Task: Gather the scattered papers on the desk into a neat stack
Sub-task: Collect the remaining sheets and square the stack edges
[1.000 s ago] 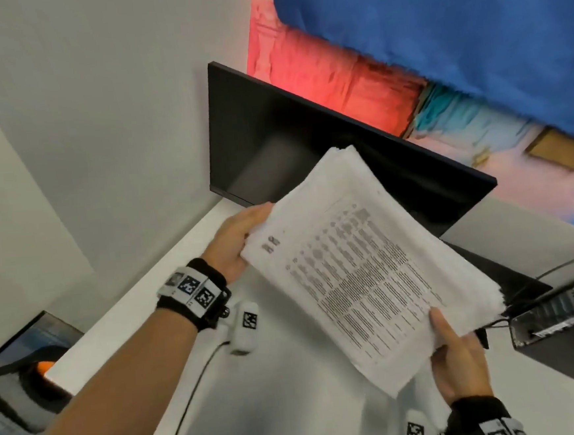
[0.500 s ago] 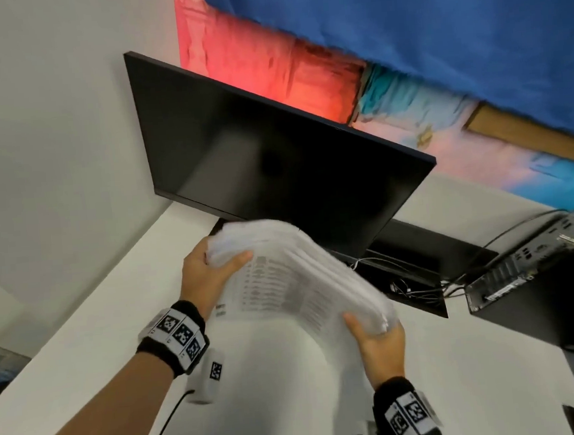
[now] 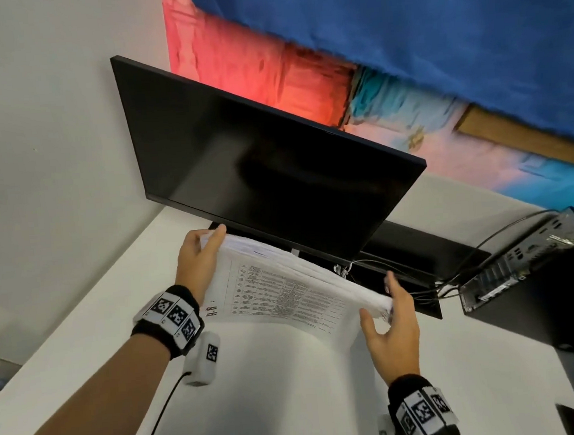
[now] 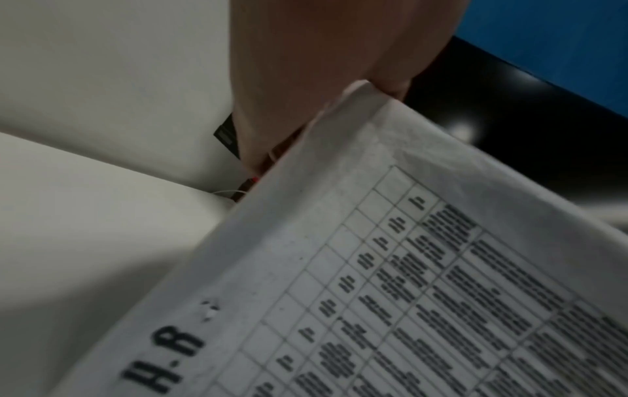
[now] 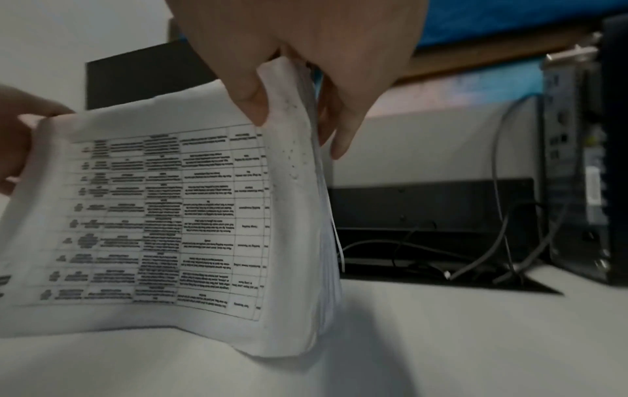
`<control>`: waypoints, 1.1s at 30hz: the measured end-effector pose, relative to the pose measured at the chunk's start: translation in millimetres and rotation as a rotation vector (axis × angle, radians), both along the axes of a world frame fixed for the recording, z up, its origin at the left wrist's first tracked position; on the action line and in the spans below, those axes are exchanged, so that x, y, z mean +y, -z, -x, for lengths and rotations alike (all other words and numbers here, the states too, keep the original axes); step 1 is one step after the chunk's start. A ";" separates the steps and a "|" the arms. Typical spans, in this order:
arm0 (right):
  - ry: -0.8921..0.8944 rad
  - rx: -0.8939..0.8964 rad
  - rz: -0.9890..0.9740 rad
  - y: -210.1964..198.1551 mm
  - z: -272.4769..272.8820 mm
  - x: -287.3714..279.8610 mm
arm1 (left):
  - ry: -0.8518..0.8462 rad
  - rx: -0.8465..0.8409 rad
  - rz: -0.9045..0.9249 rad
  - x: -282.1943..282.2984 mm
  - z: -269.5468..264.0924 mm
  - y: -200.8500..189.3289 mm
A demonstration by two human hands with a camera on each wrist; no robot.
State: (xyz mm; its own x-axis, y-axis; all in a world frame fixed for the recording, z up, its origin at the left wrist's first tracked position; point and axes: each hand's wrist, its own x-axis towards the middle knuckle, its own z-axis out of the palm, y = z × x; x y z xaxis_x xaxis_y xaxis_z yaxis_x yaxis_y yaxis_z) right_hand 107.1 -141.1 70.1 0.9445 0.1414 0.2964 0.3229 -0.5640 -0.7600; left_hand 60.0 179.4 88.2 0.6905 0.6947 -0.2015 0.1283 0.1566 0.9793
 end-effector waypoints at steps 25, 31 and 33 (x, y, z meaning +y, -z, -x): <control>0.065 0.562 -0.512 9.2 -29.3 31.1 | 0.037 0.031 0.023 -13.7 -3.7 37.6; 0.015 0.448 -0.511 -0.3 -23.1 23.6 | 0.020 -0.030 0.049 -12.5 -3.7 19.8; 0.018 0.373 -0.530 -9.3 -23.6 24.5 | -0.005 -0.061 0.055 -12.2 -10.2 6.9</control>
State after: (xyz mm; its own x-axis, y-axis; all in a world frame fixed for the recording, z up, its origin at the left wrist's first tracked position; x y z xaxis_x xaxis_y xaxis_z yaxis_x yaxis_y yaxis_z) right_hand 130.6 -116.5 79.4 0.9984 0.0494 -0.0273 -0.0231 -0.0847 -0.9961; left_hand 70.1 167.2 81.3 0.6995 0.6869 -0.1971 0.0682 0.2104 0.9752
